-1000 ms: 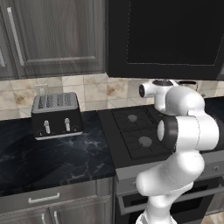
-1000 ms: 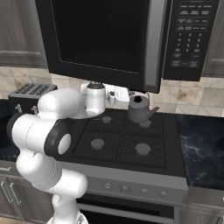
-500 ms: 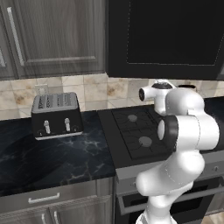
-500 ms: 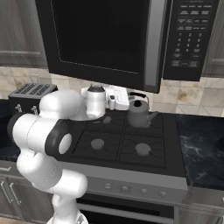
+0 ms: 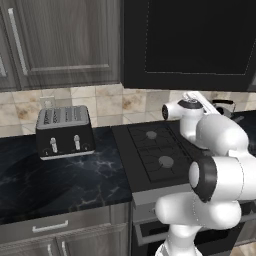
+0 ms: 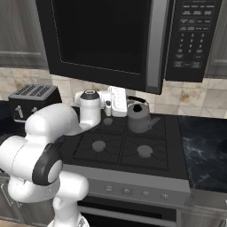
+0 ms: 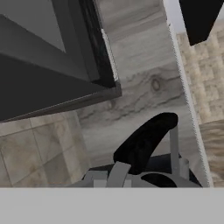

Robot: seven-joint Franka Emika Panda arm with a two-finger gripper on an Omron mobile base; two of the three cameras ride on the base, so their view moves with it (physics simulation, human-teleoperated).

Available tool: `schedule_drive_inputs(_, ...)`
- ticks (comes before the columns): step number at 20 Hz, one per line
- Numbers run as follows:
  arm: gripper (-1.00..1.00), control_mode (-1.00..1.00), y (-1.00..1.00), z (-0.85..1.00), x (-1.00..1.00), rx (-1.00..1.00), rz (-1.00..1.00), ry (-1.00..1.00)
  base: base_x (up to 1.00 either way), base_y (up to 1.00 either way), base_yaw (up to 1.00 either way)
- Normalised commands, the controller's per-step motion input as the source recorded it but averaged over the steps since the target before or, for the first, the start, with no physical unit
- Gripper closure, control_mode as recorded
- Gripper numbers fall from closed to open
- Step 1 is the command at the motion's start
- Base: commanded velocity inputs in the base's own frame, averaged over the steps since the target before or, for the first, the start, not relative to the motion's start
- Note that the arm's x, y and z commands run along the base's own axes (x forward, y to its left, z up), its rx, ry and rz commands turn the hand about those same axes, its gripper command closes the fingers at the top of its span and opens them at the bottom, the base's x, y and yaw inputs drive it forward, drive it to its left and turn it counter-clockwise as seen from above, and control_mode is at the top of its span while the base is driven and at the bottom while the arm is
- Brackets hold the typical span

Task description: The kettle is done boiling. Turn off the stove, then wait for 300 timesteps before moving the kettle to the dining table.

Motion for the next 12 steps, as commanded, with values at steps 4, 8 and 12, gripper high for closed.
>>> schedule_drive_inputs(4,1.0,-1.0,0.0,0.0,-0.44,0.0,-0.04,-0.06,0.0,0.0,0.0)
schedule_drive_inputs(8,1.0,-1.0,0.0,0.0,-0.17,0.0,-0.04,-0.01,0.0,0.0,0.0)
schedule_drive_inputs(12,1.0,-1.0,0.0,0.0,-0.07,0.0,-0.04,0.0,0.0,0.0,0.0)
